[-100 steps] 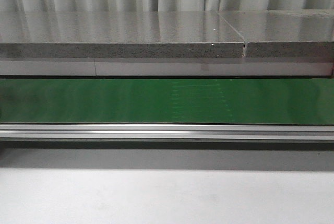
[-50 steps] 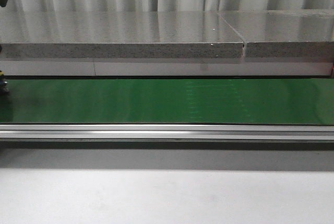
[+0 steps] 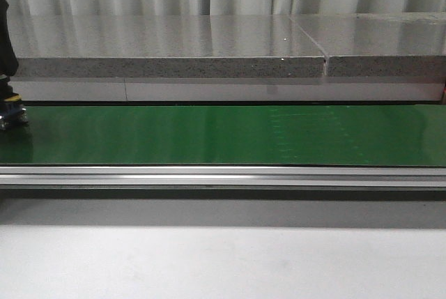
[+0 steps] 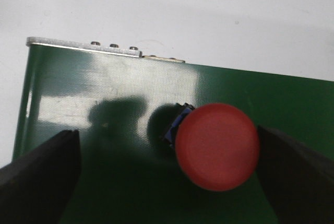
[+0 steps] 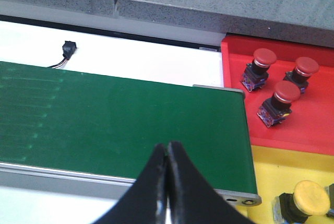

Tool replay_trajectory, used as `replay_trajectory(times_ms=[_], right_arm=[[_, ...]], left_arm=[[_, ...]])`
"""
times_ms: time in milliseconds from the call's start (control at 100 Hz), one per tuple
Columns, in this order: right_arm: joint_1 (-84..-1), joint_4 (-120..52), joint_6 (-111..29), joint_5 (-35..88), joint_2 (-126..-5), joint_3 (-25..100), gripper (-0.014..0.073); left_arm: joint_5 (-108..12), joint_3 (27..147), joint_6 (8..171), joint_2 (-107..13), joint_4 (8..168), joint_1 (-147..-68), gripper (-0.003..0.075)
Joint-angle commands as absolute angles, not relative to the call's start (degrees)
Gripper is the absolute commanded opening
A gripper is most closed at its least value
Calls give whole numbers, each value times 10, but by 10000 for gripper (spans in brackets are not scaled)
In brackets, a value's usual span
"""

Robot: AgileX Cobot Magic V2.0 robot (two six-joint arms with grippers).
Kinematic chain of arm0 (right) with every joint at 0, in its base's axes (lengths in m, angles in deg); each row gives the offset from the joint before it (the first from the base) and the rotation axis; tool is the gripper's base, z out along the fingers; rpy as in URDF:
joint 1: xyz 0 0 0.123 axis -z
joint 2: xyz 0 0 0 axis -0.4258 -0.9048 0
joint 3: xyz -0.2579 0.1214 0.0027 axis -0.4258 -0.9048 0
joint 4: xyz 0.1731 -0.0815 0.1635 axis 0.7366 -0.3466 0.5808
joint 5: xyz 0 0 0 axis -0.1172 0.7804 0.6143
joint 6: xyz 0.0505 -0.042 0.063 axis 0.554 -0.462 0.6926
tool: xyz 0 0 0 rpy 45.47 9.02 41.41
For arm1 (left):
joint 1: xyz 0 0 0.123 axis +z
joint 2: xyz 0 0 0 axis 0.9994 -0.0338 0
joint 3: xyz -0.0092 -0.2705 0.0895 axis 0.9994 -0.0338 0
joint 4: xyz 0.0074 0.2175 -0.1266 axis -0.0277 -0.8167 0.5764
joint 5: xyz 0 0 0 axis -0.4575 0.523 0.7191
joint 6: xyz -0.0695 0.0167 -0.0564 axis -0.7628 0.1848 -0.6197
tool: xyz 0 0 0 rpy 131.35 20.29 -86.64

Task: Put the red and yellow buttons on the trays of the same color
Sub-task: 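Close the left gripper on the red button, set it on the belt, then move the left gripper over the yellow push-button and grasp it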

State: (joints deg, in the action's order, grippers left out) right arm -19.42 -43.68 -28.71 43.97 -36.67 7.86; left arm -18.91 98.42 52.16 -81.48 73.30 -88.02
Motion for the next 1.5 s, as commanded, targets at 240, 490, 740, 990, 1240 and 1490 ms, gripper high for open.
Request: replay_trajectory(times_ms=[240, 490, 740, 990, 1240, 1490], right_arm=[[-195, -440, -292, 399, -368, 93, -67], [-195, -440, -292, 399, -368, 93, -67], [-195, -440, -292, 399, -368, 93, -67], [-195, -440, -292, 399, -368, 93, -67], [-195, -440, -292, 399, -368, 93, -67], [-195, -440, -292, 399, -368, 93, -67]], left_arm=[[-211, 1091, 523, -789, 739, -883, 671], [-218, 1137, 523, -789, 739, -859, 671], [-222, 1137, 521, -809, 739, -772, 671], [-233, 1137, 521, -879, 739, -695, 671], [-306, 1137, 520, -950, 740, -662, 671], [-340, 1170, 520, -1012, 740, -654, 671]])
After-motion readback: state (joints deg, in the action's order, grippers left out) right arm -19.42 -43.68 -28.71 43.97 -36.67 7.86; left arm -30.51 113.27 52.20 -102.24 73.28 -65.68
